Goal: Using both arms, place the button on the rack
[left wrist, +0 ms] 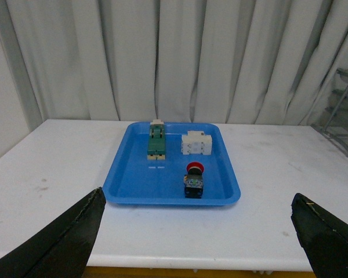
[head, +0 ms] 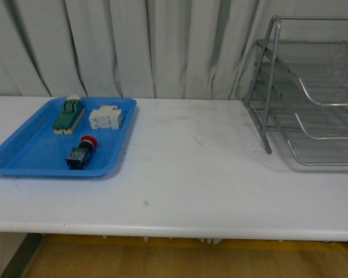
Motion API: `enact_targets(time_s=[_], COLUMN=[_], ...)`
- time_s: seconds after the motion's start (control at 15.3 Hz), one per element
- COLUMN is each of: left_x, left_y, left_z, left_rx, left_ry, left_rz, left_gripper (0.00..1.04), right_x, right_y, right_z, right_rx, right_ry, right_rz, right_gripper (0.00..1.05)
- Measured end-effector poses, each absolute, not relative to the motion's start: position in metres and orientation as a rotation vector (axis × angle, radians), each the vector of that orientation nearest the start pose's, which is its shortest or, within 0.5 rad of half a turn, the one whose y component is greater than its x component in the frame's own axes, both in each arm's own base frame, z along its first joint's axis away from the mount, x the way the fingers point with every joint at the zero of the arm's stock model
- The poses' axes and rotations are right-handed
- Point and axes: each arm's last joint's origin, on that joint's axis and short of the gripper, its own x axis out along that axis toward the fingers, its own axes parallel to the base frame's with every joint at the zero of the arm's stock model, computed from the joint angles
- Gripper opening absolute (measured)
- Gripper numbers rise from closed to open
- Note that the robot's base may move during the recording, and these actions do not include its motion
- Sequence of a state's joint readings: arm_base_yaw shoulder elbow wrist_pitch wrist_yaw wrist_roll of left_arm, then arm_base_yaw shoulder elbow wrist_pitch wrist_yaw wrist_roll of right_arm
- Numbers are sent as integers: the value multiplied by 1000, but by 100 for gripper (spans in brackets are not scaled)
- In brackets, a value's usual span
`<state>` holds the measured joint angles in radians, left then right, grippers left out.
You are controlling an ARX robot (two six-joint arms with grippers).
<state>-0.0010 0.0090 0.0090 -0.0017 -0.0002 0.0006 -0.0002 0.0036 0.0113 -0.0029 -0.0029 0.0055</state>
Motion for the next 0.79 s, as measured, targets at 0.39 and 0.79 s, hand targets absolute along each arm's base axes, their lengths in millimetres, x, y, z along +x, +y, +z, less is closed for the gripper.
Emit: enact_targets(time_s=[0.39, 0.79], left_x=[98, 98], left_y=[0, 0], left_z=[166, 166], left_rx=[1, 1], left_ry=[2, 2], left_rz=[-1, -1], left_gripper=[98, 98], right_x=[97, 97], right_y=[0, 0], right_z=[167, 167], right_rx=[5, 6], right_ry=[-5, -5], right_rz=[3, 3], right_gripper=[98, 98])
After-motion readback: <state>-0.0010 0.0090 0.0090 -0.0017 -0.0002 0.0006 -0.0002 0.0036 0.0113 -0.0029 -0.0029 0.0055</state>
